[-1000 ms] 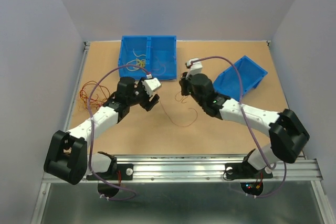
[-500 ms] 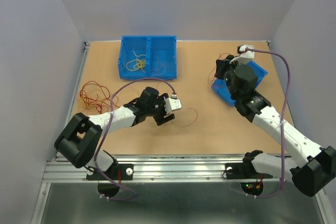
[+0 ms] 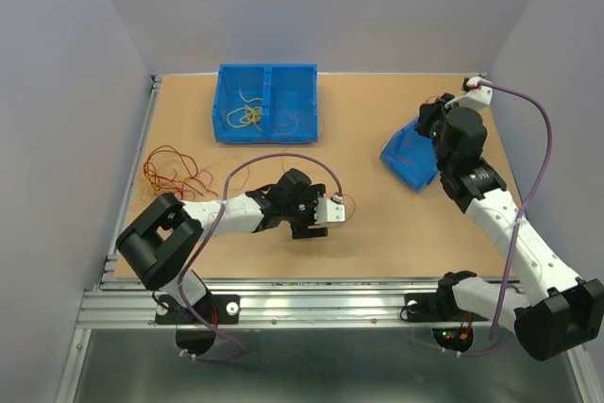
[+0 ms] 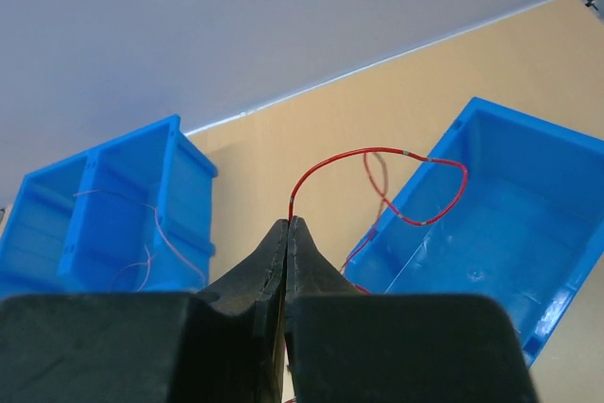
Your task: Untangle the cables
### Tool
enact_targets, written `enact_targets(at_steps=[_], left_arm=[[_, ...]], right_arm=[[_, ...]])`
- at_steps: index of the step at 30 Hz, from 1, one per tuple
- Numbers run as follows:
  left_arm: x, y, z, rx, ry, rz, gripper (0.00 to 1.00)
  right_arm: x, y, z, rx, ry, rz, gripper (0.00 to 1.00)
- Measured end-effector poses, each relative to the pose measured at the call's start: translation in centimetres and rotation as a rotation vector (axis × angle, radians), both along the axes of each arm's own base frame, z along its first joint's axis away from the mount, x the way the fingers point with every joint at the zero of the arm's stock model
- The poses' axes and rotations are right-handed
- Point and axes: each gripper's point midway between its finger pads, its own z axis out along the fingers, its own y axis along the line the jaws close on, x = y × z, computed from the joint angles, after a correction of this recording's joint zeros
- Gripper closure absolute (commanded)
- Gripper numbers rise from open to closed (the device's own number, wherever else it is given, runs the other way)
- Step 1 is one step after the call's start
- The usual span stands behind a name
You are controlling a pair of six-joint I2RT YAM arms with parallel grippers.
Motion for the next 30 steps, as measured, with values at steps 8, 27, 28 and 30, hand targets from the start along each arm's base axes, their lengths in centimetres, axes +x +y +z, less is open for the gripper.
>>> enact_targets(at_steps=[8,27,28,30], left_arm=[[0.4,-2.2,-0.7,0.055,-0.003,-0.028,0.28],[1.2,-2.1,-0.7,0.101,-0.001,0.034,1.00],[1.5,-2.0,0.0,0.090,-0.006,0.045,1.00],[2.4,-2.2,2.3,0.046,-0.028,0.071,1.00]], right_arm=[[0.4,-4.3,-0.3,0.039,0.006,-0.119,1.00],[2.5,-7.9,-13.6,0.124,0.267,-0.191,0.99],[2.8,-7.8,-14.5,0.124,0.285,-0.188,0.95],[3.3,-7.6,-16.1,0.128,0.321,-0.182,0.81]])
